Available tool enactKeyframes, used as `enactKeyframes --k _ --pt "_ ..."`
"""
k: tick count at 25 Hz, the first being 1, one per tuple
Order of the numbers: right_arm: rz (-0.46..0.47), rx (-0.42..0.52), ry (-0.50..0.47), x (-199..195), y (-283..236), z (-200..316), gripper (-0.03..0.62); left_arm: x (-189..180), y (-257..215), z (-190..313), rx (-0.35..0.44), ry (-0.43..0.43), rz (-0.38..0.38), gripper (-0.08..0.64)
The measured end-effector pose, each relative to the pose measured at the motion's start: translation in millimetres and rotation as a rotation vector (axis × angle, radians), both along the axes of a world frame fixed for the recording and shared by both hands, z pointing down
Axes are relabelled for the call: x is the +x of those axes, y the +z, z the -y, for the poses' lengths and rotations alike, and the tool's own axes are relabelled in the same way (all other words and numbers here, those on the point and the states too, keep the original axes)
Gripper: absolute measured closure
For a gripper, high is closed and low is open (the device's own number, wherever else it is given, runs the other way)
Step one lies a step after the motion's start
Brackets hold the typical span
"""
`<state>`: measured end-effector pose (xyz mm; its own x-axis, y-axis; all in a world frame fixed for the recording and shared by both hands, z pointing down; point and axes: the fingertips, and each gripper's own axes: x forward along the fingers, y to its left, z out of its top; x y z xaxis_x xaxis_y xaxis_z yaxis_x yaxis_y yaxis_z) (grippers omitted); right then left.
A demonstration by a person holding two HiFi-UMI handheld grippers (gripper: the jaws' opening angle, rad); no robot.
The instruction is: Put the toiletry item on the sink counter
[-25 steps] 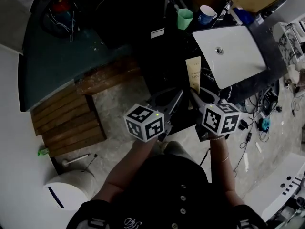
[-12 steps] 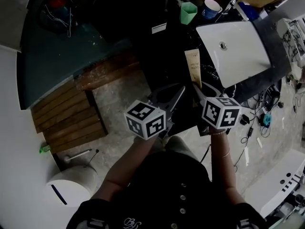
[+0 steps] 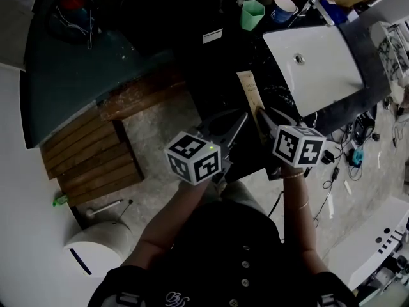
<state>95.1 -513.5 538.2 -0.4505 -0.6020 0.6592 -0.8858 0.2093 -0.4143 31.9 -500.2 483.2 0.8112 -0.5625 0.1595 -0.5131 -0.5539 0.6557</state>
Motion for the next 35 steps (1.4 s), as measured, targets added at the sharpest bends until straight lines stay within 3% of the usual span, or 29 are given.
enactKeyframes --k 4,12,19,26,32,35 --pt "0.006 0.021 -0.005 -1.0 -1.4 -0.3 0.503 4.6 -0.3 -0.3 0.002 0.018 -0.005 0.534" --pt "0.031 0.104 -0.041 -5.9 -17.3 -0.7 0.430 10.5 -3.8 -5.2 0.011 0.046 0.000 0.534" --pt "0.074 0.264 -0.007 -0.2 -57.9 -3.3 0.431 10.7 -15.3 -14.8 0.048 0.042 0.008 0.534" --pt "0.147 0.386 0.047 10.0 -95.5 -23.3 0.570 6.2 -38.2 -31.5 0.109 0.019 0.015 0.534" --pt "0.286 0.515 -0.006 9.8 -136.0 -56.2 0.589 11.0 -58.4 -55.3 0.162 0.010 0.022 0.534" --pt "0.298 0.557 -0.042 8.1 -150.7 -73.6 0.589 14.8 -66.6 -69.0 0.183 0.009 0.025 0.534"
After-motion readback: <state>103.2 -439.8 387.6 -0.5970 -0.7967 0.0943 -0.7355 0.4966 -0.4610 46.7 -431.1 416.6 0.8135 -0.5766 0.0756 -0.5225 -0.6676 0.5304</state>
